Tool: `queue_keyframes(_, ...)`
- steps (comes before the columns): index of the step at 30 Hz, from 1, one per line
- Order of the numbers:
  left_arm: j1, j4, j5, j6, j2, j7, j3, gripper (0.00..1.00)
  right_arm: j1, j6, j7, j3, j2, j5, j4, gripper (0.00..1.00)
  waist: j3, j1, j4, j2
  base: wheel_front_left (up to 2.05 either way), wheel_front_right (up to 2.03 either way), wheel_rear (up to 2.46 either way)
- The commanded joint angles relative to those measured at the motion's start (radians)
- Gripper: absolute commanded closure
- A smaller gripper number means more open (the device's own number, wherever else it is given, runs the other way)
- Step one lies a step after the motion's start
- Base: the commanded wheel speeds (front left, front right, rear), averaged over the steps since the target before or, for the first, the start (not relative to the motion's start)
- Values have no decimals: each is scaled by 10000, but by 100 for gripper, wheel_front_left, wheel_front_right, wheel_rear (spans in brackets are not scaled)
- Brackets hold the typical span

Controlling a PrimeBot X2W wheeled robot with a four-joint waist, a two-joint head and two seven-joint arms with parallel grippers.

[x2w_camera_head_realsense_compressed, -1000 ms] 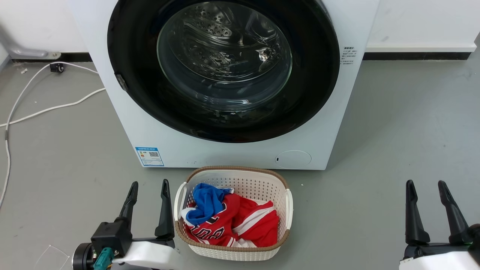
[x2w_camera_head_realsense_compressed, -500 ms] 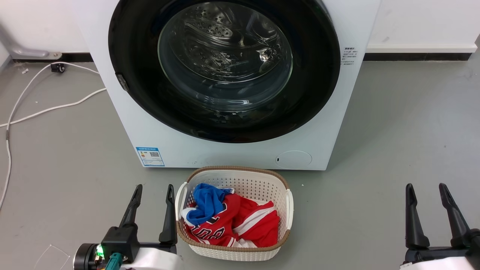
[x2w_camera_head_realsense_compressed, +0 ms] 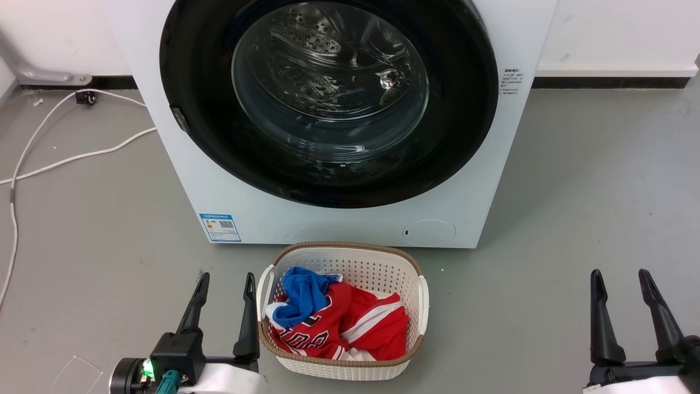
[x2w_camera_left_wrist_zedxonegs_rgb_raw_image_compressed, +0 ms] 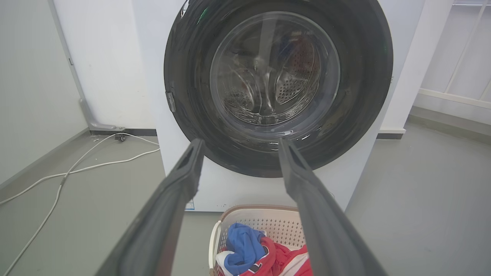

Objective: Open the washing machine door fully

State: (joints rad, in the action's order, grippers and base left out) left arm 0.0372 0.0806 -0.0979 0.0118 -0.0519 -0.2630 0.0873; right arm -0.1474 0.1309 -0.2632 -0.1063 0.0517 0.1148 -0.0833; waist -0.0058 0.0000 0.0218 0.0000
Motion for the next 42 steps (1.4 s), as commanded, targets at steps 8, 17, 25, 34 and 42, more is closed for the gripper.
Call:
queue_keyframes(8,90,63,12,-18,23,-28,-38,0,-51,-3,-24,-19,-27,155,130,0,15,0,-15,0,0,0,0)
queue_keyframes(17,71,145,17,4,23,-28,-54,0,12,-3,-23,63,-25,973,280,100,-1,0,-12,0,0,0,0)
queue_keyframes(25,64,221,35,0,21,-28,-77,0,253,-1,-23,919,-6,9951,1320,100,-69,0,-29,0,0,0,0)
queue_keyframes(34,70,230,37,7,20,-28,-47,0,147,-1,-20,1577,-13,14336,743,100,-61,0,-6,0,0,0,0)
queue_keyframes(42,103,200,57,18,20,-28,-66,0,-212,-1,1489,1375,152,15607,30,100,-69,0,-4,0,0,0,0)
